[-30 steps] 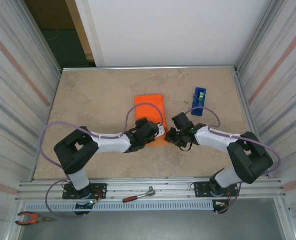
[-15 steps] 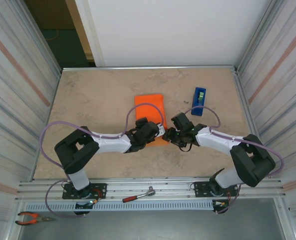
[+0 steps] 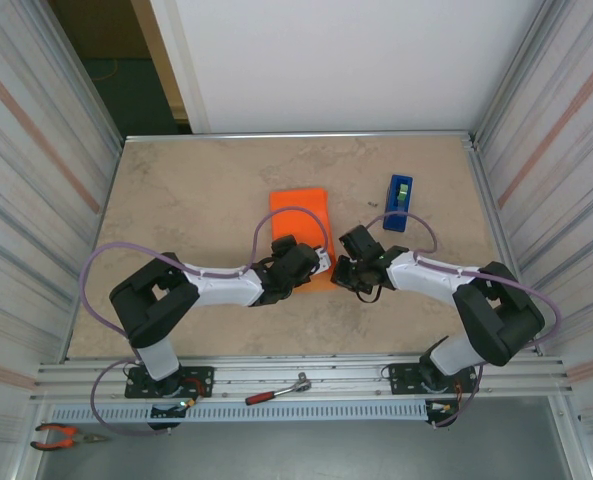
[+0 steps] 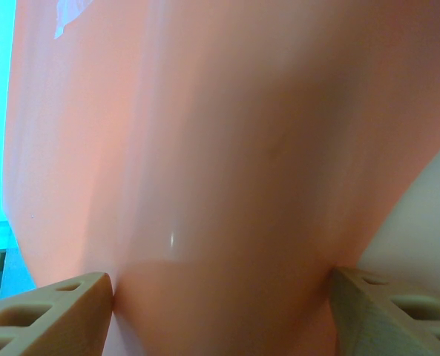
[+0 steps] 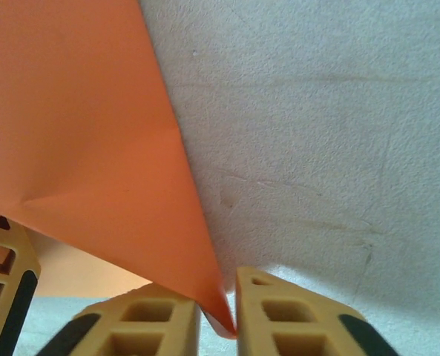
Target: Wrap the gift box in paper
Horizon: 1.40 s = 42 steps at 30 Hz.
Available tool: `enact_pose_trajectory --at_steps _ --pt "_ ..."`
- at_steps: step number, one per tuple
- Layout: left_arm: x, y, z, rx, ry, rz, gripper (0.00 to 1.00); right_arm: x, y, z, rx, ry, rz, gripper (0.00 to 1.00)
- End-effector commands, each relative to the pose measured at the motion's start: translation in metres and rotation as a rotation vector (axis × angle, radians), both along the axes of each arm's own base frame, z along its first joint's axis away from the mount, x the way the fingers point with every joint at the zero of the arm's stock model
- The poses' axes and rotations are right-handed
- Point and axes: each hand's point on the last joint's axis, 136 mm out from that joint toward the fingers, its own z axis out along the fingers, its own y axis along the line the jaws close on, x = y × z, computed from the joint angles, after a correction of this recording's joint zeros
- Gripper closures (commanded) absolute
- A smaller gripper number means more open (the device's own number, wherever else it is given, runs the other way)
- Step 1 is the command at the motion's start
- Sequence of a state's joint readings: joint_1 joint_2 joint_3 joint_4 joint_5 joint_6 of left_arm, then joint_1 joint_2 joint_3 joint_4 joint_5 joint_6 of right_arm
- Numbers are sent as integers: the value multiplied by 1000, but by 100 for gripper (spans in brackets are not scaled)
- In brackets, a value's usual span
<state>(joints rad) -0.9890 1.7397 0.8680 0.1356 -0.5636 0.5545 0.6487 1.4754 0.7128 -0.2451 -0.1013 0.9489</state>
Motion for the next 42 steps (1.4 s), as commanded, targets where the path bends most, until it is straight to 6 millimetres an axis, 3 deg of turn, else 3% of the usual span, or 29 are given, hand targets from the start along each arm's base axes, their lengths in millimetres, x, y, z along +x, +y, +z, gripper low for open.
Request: enact_pose_trajectory --at_steps 1,3,17,32,42 --pt "-13 -3 -21 37 58 -41 24 4 5 4 -4 -22 23 91" --pt "-13 -4 -22 38 58 -41 24 4 7 6 5 -26 30 100" --pt "-15 -4 -23 42 61 -46 24 15 36 27 196 -133 63 100" --pt "-19 -6 -26 48 66 -57 25 33 50 22 334 -238 -7 100" --pt "-21 -7 -26 48 68 -63 25 35 57 10 346 -250 -47 100"
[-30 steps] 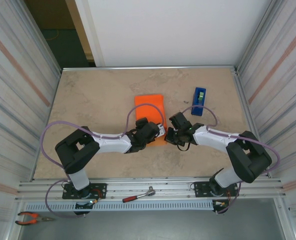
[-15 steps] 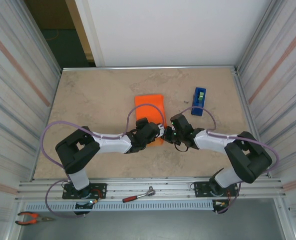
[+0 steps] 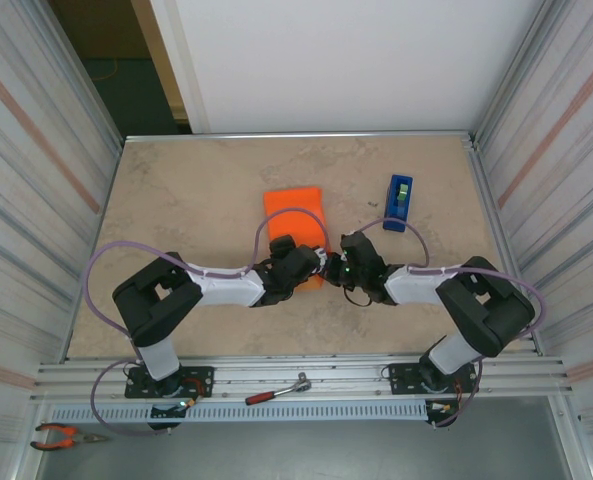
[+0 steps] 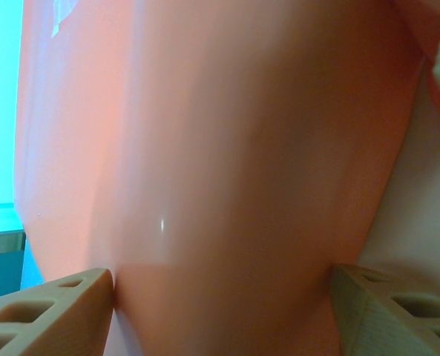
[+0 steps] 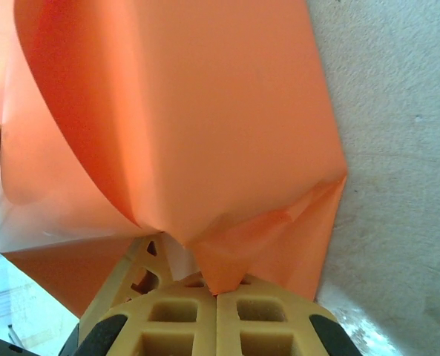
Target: Wrap the gift box in paper
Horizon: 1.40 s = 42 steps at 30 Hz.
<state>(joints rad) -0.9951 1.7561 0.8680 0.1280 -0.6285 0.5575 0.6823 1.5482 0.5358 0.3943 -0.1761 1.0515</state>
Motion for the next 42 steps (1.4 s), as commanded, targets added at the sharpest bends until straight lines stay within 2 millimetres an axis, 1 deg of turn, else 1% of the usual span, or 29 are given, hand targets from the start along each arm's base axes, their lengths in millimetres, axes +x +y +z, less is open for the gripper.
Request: enact_pose_trajectory --at_steps 1,2,5,6,7,12,14,16,18,20,25,28,30,31,33,35,37,39,42 --pt "-23 -16 -24 1 98 -97 25 8 5 -5 22 -14 -52 100" --pt "-24 -16 -24 0 98 -98 25 7 6 -9 19 -5 -54 100" --pt "-24 -17 -24 -2 100 -100 25 4 8 -18 25 22 -58 84" --pt "-24 -17 -24 -1 99 -100 25 3 8 -21 29 29 -60 79" --pt "-24 -17 -24 -2 101 -101 25 2 7 -22 32 33 -61 77" --pt "-24 -19 -19 -19 100 -98 25 -1 3 -22 24 32 -64 75" --pt "-24 -21 -15 -28 97 -101 25 0 2 -18 25 30 -64 74" --pt "-22 -23 -6 -49 92 -97 25 0 -1 -15 24 28 -65 74" --pt "-20 -25 5 -76 86 -93 25 0 -5 -12 24 28 -70 74" --pt "-18 -27 21 -124 86 -89 25 1 -12 -6 24 21 -81 73" --pt "-18 -31 72 -295 154 -102 24 -1 -35 11 1 0 -104 72" --pt "-19 -31 97 -355 180 -121 23 -5 -49 20 -27 -10 -110 71" --pt "-16 -29 110 -389 193 -120 22 -8 -58 24 -58 -18 -116 68" --pt "-13 -26 114 -400 201 -113 21 -10 -62 24 -74 -13 -118 65" --pt "-1 -20 120 -429 217 -81 20 -10 -66 27 -106 -6 -107 59" --pt "13 -14 121 -461 258 -42 20 -11 -66 26 -125 2 -91 57" --pt "29 -7 117 -464 290 15 20 -10 -61 27 -140 10 -69 56" --pt "42 -4 106 -442 325 57 25 -10 -55 24 -162 19 -45 56" --pt "50 -5 85 -391 362 73 35 -10 -43 22 -196 17 -14 55"
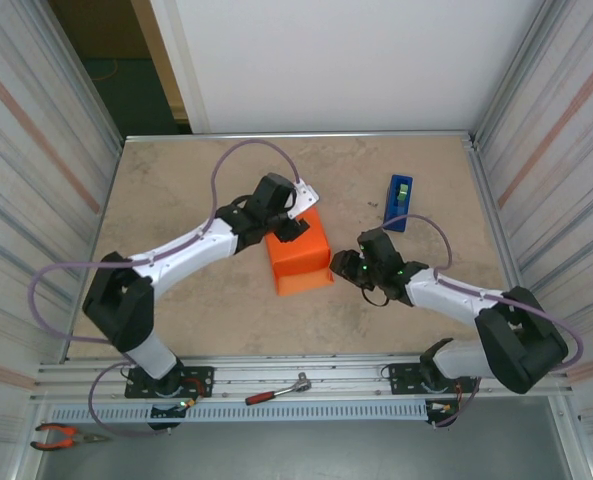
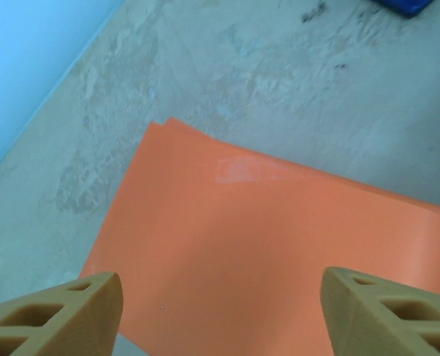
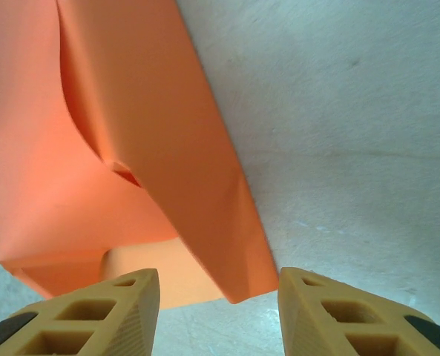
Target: Wrap the gift box in paper
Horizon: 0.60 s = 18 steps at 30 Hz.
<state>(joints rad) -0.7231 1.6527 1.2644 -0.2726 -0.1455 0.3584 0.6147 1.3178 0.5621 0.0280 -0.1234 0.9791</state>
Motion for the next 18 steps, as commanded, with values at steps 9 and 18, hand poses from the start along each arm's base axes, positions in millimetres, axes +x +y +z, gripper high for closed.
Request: enact_pose_trajectory --at_steps 9,18 --pt "-12 2 -37 42 79 -21 29 1 18 -10 -128 9 69 54" --pt "-11 11 -36 70 82 -63 23 3 15 -20 -159 26 67 56"
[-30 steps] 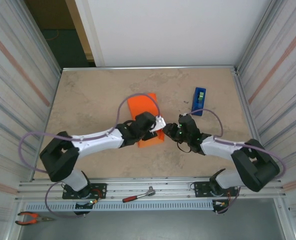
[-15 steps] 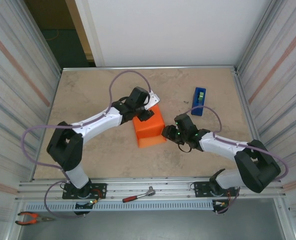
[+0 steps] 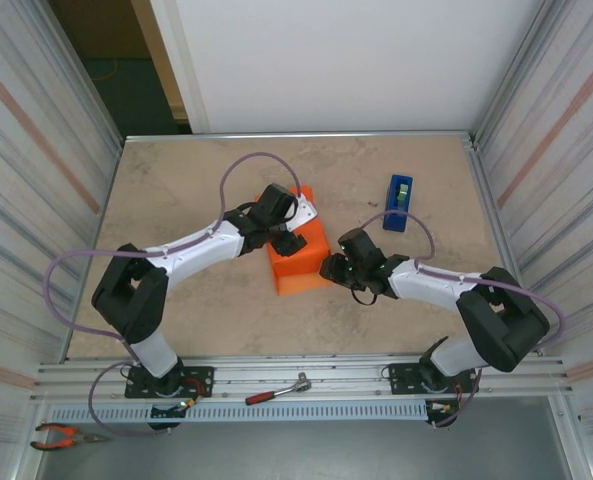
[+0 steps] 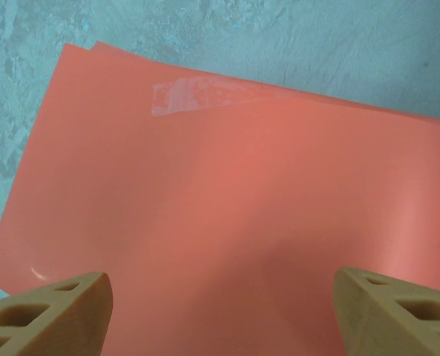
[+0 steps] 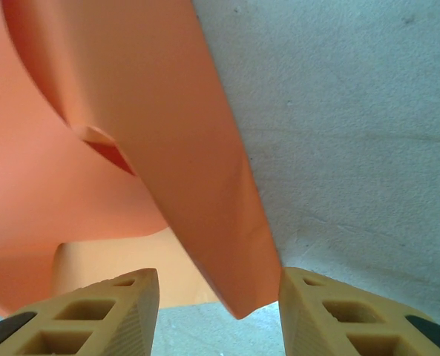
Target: Wrap the gift box in paper
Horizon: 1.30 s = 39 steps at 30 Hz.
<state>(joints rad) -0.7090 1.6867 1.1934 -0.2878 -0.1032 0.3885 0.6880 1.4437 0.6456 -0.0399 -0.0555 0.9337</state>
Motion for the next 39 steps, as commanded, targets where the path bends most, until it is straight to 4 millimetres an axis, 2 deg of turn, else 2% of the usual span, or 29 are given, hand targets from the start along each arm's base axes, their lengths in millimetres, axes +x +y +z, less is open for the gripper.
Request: enact_pose_trajectory --at_steps 1,6,10,16,20,24,32,39 --pt "2 -1 10 -8 -14 -37 23 7 1 1 -30 -9 4 57" --pt "-3 -2 4 -13 -4 -60 23 7 4 0 -29 -4 14 64" --pt "-5 -2 -2 7 12 -71 22 7 4 0 -30 -3 17 75" --pt "-15 -7 8 -49 2 -116 20 7 3 0 -32 -1 17 86" --pt "-25 -12 16 -76 -7 -177 16 7 3 0 -34 1 19 89" --pt "-35 -15 13 -43 -3 -234 15 8 3 0 -34 0 18 91" --pt "-48 -24 -8 56 1 -306 14 7 2 -2 -36 5 16 93" --pt "-49 -16 -23 142 -17 -307 14 9 0 0 -32 2 10 93"
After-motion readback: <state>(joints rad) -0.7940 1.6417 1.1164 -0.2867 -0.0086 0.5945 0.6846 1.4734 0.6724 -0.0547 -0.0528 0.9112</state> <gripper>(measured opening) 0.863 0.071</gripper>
